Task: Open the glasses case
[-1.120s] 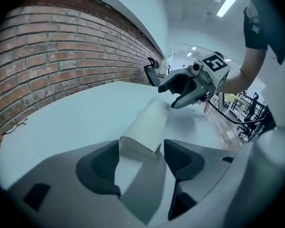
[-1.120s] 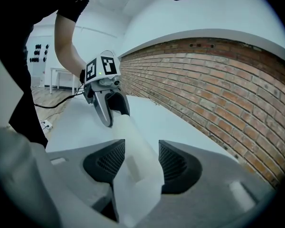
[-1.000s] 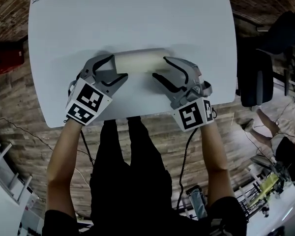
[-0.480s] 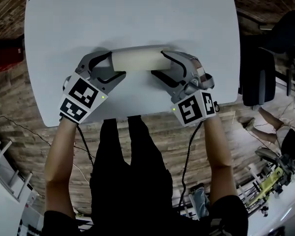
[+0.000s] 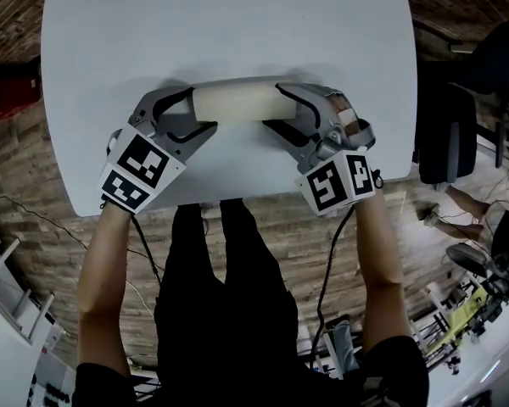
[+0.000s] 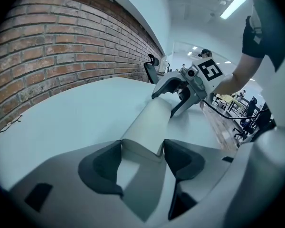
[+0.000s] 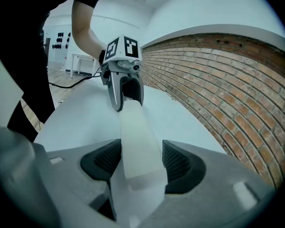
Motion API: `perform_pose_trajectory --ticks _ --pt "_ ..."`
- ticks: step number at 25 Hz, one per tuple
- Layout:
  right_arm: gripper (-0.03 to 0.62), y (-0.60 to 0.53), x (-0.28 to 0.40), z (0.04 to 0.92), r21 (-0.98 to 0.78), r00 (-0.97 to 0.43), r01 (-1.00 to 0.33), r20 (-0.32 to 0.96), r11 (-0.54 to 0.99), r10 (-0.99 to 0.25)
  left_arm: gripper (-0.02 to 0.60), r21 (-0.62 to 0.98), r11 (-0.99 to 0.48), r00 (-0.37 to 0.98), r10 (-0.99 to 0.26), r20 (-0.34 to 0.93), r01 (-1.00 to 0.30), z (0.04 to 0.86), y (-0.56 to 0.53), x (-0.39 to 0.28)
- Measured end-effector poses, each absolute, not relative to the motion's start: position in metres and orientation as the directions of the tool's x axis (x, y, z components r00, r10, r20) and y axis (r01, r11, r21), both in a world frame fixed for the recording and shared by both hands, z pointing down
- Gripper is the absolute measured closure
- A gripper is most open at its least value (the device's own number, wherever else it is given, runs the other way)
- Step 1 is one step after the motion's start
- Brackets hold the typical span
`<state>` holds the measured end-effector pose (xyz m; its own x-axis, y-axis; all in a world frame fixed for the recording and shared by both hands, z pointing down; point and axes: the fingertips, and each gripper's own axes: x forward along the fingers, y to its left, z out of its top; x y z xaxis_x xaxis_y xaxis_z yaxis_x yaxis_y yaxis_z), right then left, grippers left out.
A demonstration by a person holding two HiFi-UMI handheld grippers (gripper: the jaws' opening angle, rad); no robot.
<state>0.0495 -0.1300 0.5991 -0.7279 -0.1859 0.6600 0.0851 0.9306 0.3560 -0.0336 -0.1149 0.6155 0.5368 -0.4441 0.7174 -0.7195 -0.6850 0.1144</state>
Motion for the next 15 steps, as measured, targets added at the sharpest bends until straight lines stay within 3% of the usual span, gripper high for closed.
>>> perform_pose_trajectory --ticks 15 --pt "0.338 -0.133 0.049 0.589 0.217 -0.760 0.101 0.646 0.971 -0.066 0.296 0.112 -0.685 0.536 -0.446 0.717 -0.720 0.615 -0.113 -0.033"
